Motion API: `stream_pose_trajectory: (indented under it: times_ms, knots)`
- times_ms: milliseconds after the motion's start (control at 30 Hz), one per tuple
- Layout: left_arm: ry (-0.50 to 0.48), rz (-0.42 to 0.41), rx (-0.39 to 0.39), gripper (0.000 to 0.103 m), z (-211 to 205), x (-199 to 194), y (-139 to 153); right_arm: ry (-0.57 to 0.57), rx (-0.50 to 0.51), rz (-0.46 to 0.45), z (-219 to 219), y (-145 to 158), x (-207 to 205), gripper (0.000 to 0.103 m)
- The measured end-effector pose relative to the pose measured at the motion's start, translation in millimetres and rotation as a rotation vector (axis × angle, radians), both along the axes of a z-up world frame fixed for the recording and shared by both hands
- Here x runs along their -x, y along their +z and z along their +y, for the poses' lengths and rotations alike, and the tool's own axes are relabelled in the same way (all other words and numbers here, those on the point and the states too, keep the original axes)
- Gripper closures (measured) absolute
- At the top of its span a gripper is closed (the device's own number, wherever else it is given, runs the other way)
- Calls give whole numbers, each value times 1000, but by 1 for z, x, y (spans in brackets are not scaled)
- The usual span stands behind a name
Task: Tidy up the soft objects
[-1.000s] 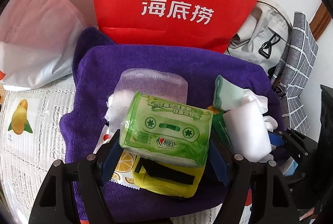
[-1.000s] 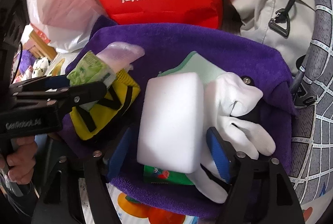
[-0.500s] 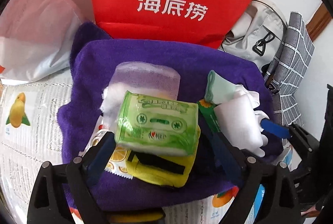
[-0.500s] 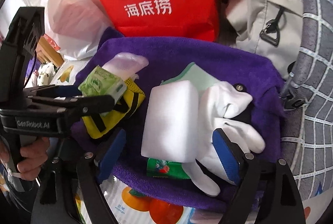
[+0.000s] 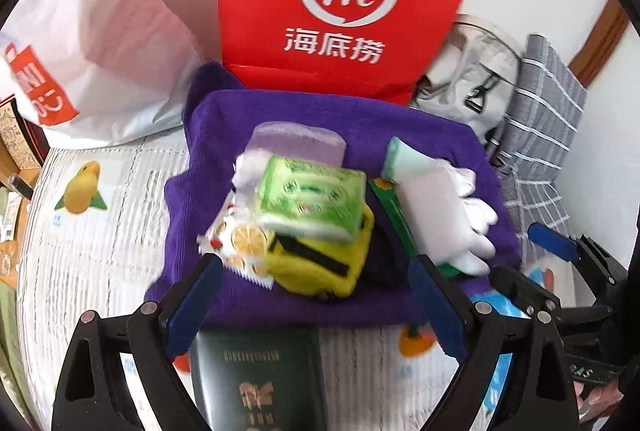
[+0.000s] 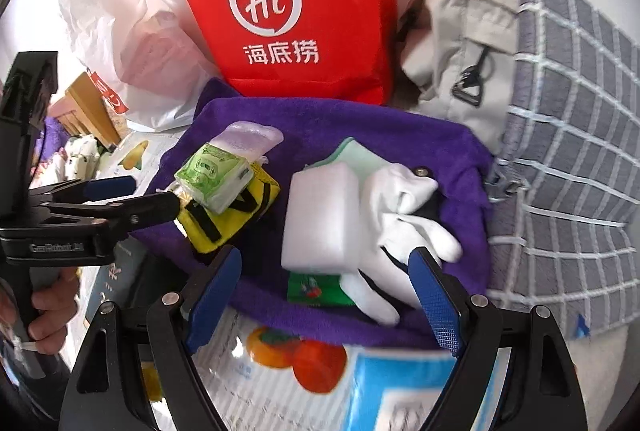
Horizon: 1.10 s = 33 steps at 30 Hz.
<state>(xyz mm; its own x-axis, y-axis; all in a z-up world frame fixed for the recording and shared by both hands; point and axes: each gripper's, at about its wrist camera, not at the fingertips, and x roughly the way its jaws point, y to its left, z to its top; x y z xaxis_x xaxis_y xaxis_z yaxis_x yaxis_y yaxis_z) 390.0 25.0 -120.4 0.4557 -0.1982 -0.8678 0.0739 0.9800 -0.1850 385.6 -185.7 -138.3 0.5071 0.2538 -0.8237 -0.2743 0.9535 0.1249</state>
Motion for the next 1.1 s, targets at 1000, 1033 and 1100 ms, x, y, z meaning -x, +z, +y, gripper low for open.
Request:
stream_pose_trajectory:
  times_ms: [1000,1033,1100]
  knots:
    - [37,-227,-60,5,-20,259,105,-199,55,-140,-24,86,249,2]
    - [39,-236,-74,3,-21,266,107,-216,57,-150,-27,88,260,2]
    - [42,-261,-105,3,-26,285,110,-238,58,-164,-30,92,276,1]
